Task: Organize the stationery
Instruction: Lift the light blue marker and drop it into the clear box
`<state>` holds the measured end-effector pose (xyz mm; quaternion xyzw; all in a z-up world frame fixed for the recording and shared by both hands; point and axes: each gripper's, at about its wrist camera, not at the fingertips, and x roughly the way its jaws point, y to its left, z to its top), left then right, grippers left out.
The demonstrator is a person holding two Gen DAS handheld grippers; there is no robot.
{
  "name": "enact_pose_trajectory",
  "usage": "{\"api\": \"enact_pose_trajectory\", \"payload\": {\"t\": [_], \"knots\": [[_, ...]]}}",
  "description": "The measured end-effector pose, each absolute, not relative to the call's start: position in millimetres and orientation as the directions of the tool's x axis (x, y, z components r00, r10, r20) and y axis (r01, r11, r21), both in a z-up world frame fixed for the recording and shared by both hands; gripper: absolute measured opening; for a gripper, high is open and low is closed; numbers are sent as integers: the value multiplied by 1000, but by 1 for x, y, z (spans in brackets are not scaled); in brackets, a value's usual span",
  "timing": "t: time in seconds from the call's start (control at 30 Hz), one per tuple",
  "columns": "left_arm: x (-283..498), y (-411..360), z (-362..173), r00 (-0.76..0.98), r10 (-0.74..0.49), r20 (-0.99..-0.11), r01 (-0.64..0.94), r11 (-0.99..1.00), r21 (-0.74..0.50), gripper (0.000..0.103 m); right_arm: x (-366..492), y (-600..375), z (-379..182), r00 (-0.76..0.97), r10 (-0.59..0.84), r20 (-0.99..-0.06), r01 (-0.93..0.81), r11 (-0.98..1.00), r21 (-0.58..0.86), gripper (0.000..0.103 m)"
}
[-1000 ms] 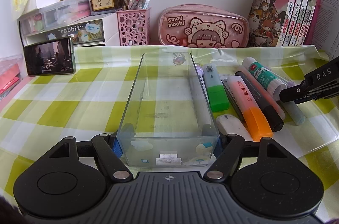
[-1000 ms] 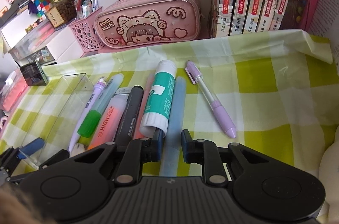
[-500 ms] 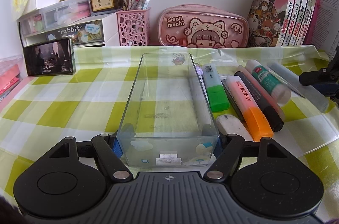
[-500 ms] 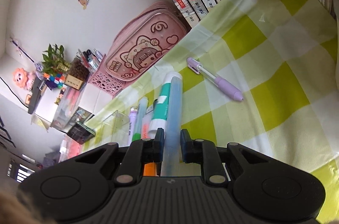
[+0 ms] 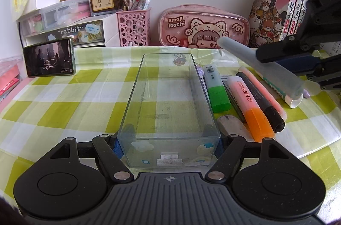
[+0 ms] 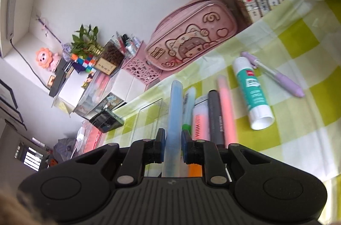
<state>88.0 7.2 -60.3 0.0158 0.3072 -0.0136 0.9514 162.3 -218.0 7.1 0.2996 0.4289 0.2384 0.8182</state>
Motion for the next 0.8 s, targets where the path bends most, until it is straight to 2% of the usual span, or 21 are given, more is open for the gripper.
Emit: {"api": "enact_pose_trajectory", "payload": {"t": [0.2,0.53,0.8], "knots": [[88,7,-60,811,-16,-585,35,999,22,73,187,-167,1,438,661,-609,-151,722,675,27],[90,7,-59,813,-17,-582,38,999,25,73,211,-105,-6,319,596,-737,-254,803,539,28],[91,7,-59,813,-18,-582,40,999,24,73,204,-85,-17,220,629,-745,-358,763,539,24]]}}
